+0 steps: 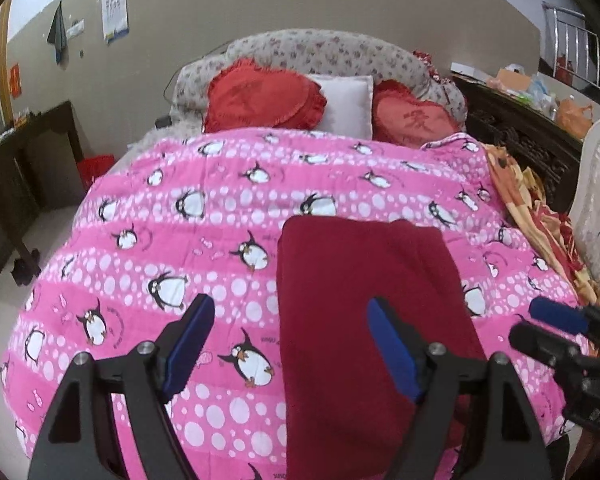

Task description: Fold small clothes

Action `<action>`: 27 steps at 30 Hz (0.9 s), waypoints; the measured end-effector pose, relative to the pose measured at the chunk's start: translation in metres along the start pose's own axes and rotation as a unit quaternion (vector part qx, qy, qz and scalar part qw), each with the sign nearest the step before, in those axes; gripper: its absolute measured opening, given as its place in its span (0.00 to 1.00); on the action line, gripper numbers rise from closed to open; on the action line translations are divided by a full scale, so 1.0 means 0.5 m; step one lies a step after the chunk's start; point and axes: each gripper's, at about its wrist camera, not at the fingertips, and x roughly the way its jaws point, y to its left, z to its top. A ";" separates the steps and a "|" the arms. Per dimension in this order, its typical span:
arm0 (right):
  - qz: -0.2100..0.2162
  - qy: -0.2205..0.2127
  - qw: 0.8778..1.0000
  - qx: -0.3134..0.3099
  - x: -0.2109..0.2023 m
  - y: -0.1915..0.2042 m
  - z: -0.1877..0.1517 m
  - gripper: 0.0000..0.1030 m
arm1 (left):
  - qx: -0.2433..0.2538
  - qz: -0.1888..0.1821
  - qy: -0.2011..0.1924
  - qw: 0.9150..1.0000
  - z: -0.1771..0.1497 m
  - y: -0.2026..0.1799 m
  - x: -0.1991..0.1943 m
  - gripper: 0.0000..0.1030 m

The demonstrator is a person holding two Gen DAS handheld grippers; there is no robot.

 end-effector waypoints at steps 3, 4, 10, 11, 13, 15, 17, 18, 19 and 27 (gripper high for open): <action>-0.041 -0.015 0.999 -0.009 -0.008 0.000 0.001 0.26 | 0.001 -0.009 -0.003 1.000 0.002 -0.010 -0.006 0.80; -0.054 -0.016 0.998 -0.012 -0.009 0.001 0.004 0.27 | 0.002 -0.009 -0.005 1.000 0.002 -0.011 -0.007 0.80; -0.073 -0.018 0.997 -0.003 -0.006 -0.003 0.002 0.35 | -0.008 -0.009 -0.008 1.000 -0.004 -0.010 -0.008 0.82; -0.072 -0.018 0.997 -0.001 -0.005 -0.004 0.003 0.36 | -0.009 -0.007 -0.006 1.000 -0.005 -0.009 -0.006 0.82; -0.073 -0.016 0.997 0.001 -0.001 -0.005 0.003 0.37 | -0.010 -0.003 -0.004 1.000 -0.006 -0.008 -0.003 0.82; -0.079 -0.014 0.997 0.004 0.001 -0.008 0.004 0.37 | -0.011 -0.002 -0.003 1.000 -0.006 -0.006 -0.001 0.82; -0.079 -0.015 0.997 0.007 0.005 -0.009 0.003 0.37 | -0.010 0.000 -0.004 1.000 -0.006 -0.005 -0.001 0.82; -0.077 -0.014 0.997 0.010 0.006 -0.011 0.004 0.37 | -0.010 0.001 -0.005 1.000 -0.007 -0.006 -0.001 0.82; -0.077 -0.013 0.997 0.011 0.006 -0.012 0.004 0.37 | -0.008 0.001 -0.006 1.000 -0.007 -0.007 0.000 0.82; -0.078 -0.008 0.997 0.012 0.020 -0.016 0.005 0.37 | -0.005 0.000 -0.004 1.000 -0.009 -0.008 0.005 0.82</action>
